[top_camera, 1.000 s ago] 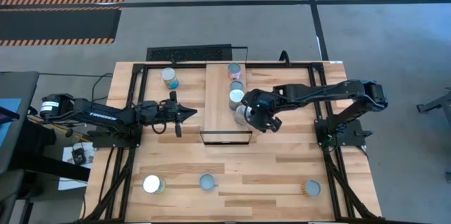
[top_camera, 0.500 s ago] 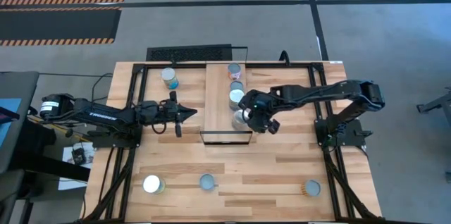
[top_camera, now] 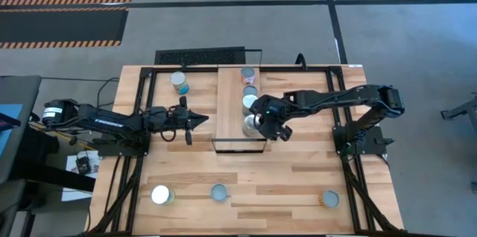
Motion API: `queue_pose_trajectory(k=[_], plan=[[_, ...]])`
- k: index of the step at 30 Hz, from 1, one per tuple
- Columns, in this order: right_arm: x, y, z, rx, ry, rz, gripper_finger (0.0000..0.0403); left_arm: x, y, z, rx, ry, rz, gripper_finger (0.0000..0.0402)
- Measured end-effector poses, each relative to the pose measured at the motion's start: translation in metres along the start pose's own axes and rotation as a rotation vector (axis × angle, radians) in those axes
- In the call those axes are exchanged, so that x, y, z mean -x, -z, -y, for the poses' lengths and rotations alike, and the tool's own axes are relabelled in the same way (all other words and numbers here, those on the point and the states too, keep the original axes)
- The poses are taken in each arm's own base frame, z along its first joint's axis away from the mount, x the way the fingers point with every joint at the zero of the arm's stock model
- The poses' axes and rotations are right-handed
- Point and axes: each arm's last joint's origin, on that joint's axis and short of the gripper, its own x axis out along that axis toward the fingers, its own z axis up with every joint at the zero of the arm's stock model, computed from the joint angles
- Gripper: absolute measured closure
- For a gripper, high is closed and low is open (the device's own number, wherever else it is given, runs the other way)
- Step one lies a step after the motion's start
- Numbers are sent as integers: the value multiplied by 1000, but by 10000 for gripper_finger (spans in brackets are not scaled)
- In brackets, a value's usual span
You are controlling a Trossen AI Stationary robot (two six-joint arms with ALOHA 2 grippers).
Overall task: Pick and place cans onto a shelf
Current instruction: Put the canned tomatoes on the shelf, then put the canned tomatoes on the shelf and align them with the other tomato cans
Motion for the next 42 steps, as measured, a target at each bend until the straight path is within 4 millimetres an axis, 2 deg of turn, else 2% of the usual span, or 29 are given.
queue_pose_trajectory(k=[7, 25, 36, 42], plan=[[0, 5, 3, -36, 13, -8, 338, 0, 0, 0, 1, 0, -1, 401], [0, 7, 6, -84, 50, -43, 334, 0, 0, 0, 11, 0, -1, 401], [5, -1, 6, -91, 113, -43, 261, 0, 0, 0, 10, 1, -2, 401], [27, -13, 1, -82, 206, -36, 242, 0, 0, 0, 10, 1, -2, 401]])
